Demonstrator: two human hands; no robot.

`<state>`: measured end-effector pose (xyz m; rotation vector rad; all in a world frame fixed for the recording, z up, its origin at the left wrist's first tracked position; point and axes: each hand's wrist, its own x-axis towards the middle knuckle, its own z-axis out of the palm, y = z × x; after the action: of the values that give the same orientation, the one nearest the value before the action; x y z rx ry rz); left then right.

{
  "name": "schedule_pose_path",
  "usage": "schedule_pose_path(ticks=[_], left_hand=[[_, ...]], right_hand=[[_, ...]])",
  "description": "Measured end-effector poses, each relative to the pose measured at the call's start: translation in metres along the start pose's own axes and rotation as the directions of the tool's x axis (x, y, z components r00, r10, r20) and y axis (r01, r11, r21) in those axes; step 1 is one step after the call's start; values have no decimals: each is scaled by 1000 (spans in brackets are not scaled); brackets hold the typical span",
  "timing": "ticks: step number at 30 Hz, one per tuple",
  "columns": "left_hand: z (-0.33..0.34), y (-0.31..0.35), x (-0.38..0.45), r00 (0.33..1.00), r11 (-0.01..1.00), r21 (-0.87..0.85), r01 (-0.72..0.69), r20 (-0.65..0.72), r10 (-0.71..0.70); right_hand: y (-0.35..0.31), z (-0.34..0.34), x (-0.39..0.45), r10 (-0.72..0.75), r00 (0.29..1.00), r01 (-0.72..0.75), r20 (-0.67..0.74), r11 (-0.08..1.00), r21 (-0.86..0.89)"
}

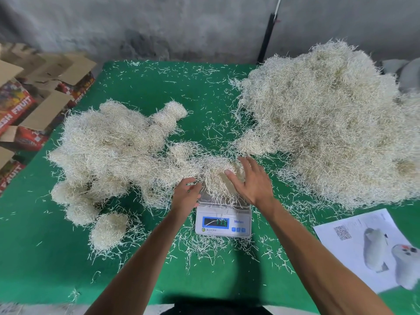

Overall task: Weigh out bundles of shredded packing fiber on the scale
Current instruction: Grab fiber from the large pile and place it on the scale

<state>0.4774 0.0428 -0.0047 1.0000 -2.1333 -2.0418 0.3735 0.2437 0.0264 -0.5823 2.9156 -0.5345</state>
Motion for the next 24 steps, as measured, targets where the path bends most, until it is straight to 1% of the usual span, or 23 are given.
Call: schedule_pose_path(ticks=[6,12,14,18,24], left_hand=[[0,-6,1,1000,1000,20,7,-9,-6],[-2,-6,-3,998,999,2,50,-28,-50],[-5,-7,-5,998,999,24,41,-41,-40],[-7,-8,-8,999,992,129,-2,-49,8],[-5,-6,-9,998,990,132,39,-57,-32]], right_hand=[[1,3,0,14,1000,-14,11,1000,17],[2,8,4,14,1000,-14,14,1000,22],[2,10,6,14,1000,-14,2,999,38],[0,13,10,19,1000,-18,-7,996,86],[-2,12,12,12,1000,-10,-23,998,56]])
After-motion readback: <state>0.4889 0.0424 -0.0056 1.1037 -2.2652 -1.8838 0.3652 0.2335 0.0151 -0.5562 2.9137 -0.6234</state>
